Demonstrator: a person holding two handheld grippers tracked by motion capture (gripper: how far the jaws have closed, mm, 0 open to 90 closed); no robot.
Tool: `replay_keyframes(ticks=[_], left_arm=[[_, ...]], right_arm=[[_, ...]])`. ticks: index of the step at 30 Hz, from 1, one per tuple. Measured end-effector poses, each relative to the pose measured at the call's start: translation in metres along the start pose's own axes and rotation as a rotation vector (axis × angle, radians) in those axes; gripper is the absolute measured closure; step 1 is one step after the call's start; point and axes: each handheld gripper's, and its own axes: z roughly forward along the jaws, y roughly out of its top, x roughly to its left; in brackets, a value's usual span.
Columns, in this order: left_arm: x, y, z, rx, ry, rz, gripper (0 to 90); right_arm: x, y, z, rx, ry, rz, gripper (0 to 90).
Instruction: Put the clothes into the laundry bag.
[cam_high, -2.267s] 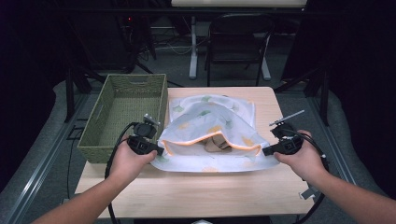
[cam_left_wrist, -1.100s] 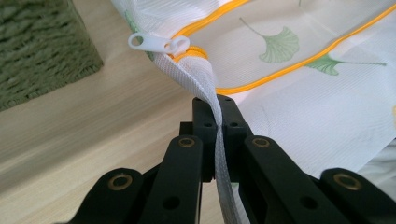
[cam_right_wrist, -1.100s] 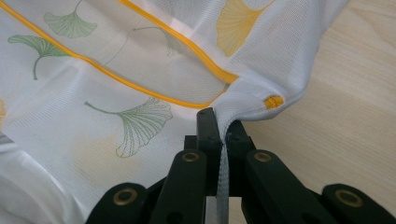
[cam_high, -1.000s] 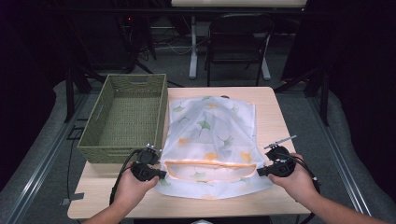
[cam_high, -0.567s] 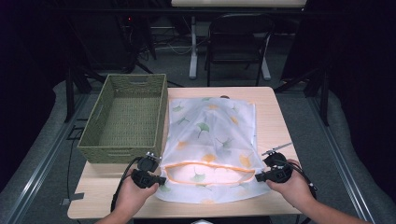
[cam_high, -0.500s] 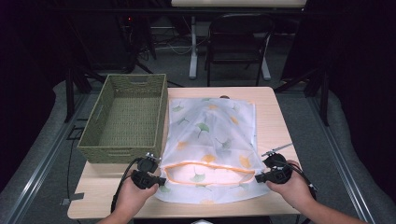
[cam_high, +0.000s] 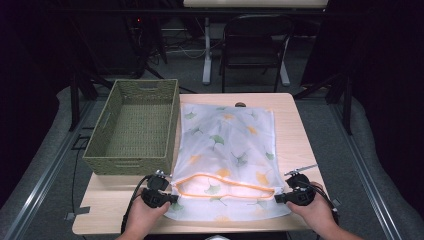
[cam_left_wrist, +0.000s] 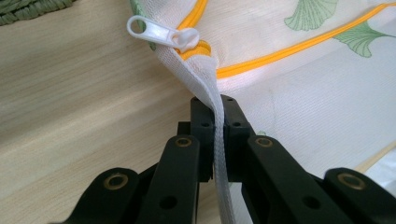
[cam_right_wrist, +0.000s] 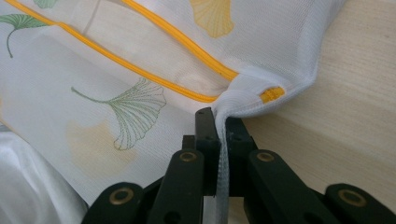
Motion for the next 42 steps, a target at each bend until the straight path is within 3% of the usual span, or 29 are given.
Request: replay_keyframes(ticks=[8,12,17,23,26,31,34,42], left_arm=[[0.006,-0.006,0.0,-0.027,-0.018,-0.021,81.2],[0.009,-0.006,-0.003,-0.042,-0.016,-0.028,70.6],[0.012,-0.006,-0.011,-0.087,-0.015,-0.029,60.0],[0.014,-0.002,-0.014,-0.131,-0.014,-0.035,59.6],[0.017,0.001,-0.014,-0.134,-0.022,-0.048,60.6],[0.018,0.003,-0.013,-0.14,-0.018,-0.038,62.0],[0.018,0.003,-0.011,-0.152,-0.014,-0.036,62.0],[0.02,0.001,-0.012,-0.156,-0.002,-0.029,60.4]], right_arm=[[-0.002,-0.005,0.0,-0.031,-0.001,0.013,81.2],[-0.003,-0.007,-0.004,-0.053,0.023,0.039,72.5],[-0.002,-0.007,-0.017,-0.111,0.012,0.023,65.7],[-0.006,0.0,-0.025,-0.138,0.034,0.067,64.1],[-0.006,-0.001,-0.024,-0.142,0.039,0.063,64.1],[-0.005,-0.009,-0.022,-0.102,0.023,0.023,63.4],[-0.007,-0.014,-0.025,-0.121,0.036,0.048,59.8],[-0.014,-0.017,-0.034,-0.137,0.006,0.056,59.5]])
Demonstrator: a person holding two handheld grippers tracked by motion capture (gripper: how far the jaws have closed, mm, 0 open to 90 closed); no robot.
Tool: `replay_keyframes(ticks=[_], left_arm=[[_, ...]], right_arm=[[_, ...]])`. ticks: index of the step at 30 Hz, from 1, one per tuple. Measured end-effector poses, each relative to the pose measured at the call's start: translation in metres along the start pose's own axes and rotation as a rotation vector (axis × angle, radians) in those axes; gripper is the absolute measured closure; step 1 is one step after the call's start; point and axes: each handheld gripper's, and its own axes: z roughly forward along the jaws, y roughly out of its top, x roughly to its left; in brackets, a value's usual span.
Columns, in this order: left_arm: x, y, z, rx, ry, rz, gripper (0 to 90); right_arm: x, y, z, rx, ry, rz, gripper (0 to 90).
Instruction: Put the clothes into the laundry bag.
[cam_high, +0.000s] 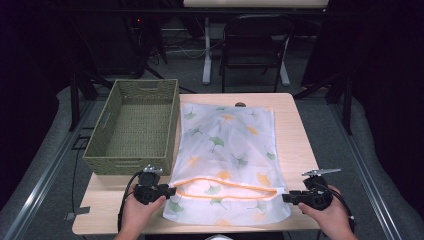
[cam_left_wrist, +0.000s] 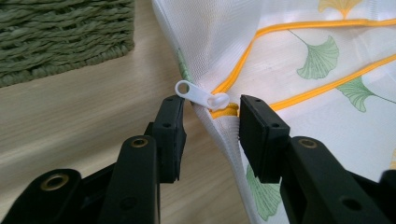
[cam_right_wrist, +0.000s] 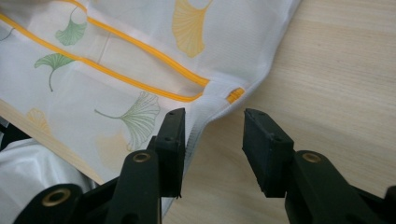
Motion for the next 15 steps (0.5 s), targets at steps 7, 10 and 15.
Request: replay_keyframes(ticks=[7,10,15], left_arm=[[0.011,-0.007,-0.007,0.004,0.017,-0.022,59.0],[0.013,-0.01,-0.01,-0.006,0.014,-0.026,58.4],[0.018,-0.011,-0.017,-0.021,0.027,-0.039,58.3]], right_arm=[[-0.01,-0.007,-0.007,-0.008,-0.043,0.011,59.2],[-0.015,-0.011,-0.011,-0.01,-0.044,0.026,59.1],[-0.019,-0.011,-0.015,-0.035,-0.047,0.043,59.2]])
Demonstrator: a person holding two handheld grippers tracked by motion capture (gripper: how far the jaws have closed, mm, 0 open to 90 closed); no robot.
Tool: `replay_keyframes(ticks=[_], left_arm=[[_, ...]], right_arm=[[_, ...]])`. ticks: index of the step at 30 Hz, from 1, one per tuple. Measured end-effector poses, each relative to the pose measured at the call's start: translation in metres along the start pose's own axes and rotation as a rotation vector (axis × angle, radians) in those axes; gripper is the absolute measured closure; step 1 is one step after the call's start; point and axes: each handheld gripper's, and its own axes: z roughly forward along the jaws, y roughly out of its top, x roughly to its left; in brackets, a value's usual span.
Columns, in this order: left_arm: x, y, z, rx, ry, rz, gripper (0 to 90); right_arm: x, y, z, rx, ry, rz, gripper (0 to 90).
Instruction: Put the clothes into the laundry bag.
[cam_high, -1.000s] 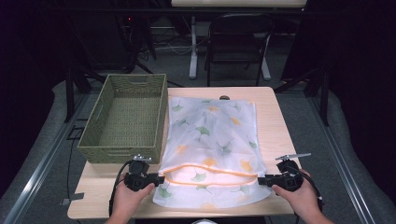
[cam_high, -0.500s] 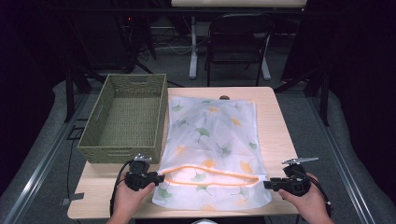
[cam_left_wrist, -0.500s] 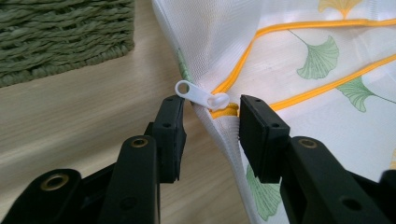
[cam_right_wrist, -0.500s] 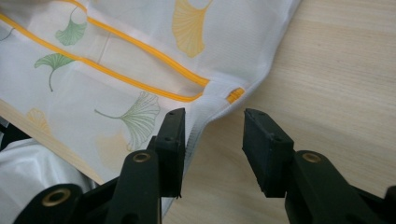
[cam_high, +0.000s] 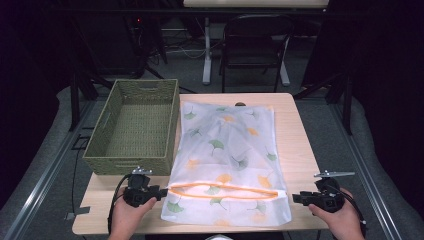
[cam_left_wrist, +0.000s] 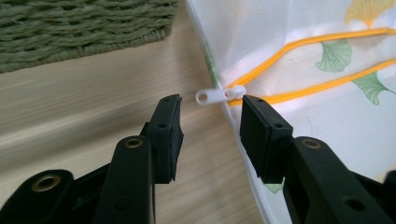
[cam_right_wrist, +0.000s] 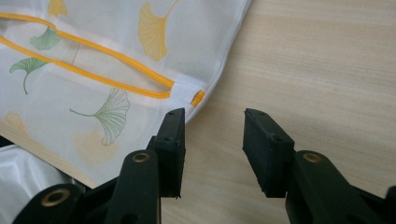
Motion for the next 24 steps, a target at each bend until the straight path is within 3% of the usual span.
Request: replay_keyframes(ticks=[10,17,24], left_arm=[[0.016,0.003,-0.01,-0.055,0.03,-0.047,57.3],[0.028,0.005,-0.016,-0.121,0.048,-0.076,55.2],[0.036,0.007,-0.02,-0.159,0.088,-0.089,53.1]], right_arm=[[0.003,0.017,0.0,-0.052,0.009,-0.019,59.5],[0.015,0.033,0.01,-0.101,0.02,-0.054,59.6],[0.024,0.046,0.023,-0.127,-0.013,-0.104,59.0]])
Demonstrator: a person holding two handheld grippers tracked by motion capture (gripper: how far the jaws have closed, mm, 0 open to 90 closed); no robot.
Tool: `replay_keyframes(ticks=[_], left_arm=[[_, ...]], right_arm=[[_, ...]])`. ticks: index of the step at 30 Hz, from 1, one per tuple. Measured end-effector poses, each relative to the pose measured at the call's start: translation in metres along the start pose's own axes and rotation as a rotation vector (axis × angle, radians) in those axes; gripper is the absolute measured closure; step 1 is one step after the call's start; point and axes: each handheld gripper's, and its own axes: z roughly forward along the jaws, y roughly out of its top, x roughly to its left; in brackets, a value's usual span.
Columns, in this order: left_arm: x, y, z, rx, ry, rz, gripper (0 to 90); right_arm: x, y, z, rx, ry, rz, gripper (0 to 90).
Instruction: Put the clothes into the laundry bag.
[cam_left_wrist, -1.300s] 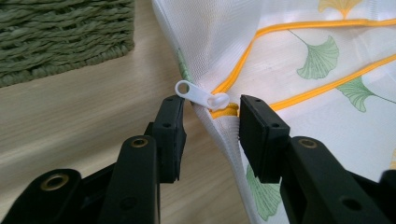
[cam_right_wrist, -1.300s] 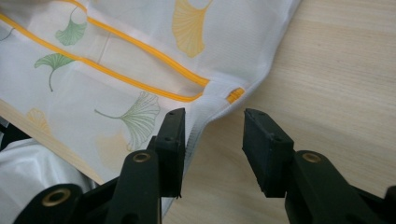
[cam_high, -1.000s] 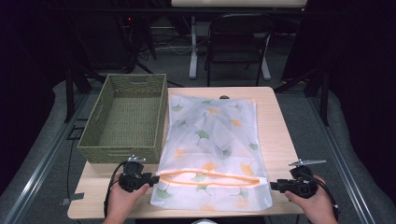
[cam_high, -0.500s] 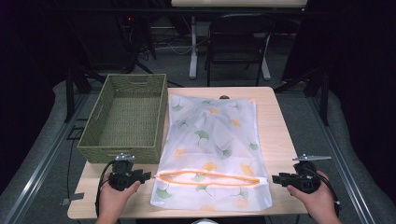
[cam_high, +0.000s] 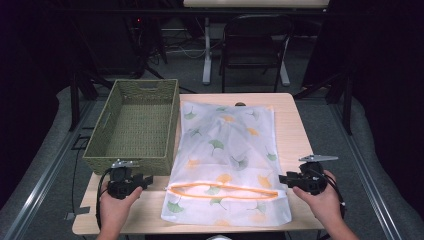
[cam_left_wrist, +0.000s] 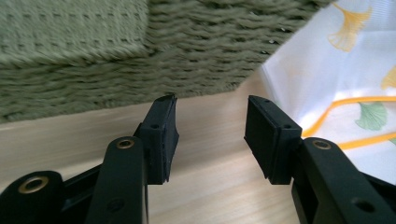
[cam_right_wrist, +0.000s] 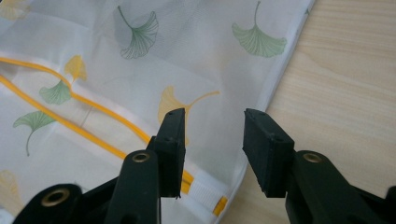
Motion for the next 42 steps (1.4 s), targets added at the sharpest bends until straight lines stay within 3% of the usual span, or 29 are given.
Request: replay_keyframes(ticks=[6,13,20,25,31,38,42], left_arm=[[0.009,-0.004,0.002,-0.019,0.041,-0.002,50.9],[0.02,-0.011,0.002,-0.036,0.081,-0.011,50.4],[0.028,-0.018,0.006,-0.034,0.138,0.049,49.8],[0.033,-0.022,0.007,-0.028,0.151,0.037,49.8],[0.038,-0.024,0.006,-0.035,0.167,0.032,49.6],[0.041,-0.026,0.003,-0.056,0.177,0.027,47.8],[0.043,-0.026,0.004,-0.05,0.174,0.022,47.6]], right_arm=[[-0.003,0.001,0.008,-0.045,0.006,0.037,58.3],[-0.007,-0.004,0.008,-0.096,-0.042,0.044,57.9],[-0.016,-0.022,0.012,-0.124,-0.076,0.053,57.7],[-0.021,-0.027,0.013,-0.158,-0.096,0.067,57.7],[-0.032,-0.033,0.016,-0.151,-0.112,0.078,56.9],[-0.04,-0.038,0.012,-0.199,-0.128,0.124,54.6],[-0.045,-0.04,0.014,-0.186,-0.131,0.138,54.7]])
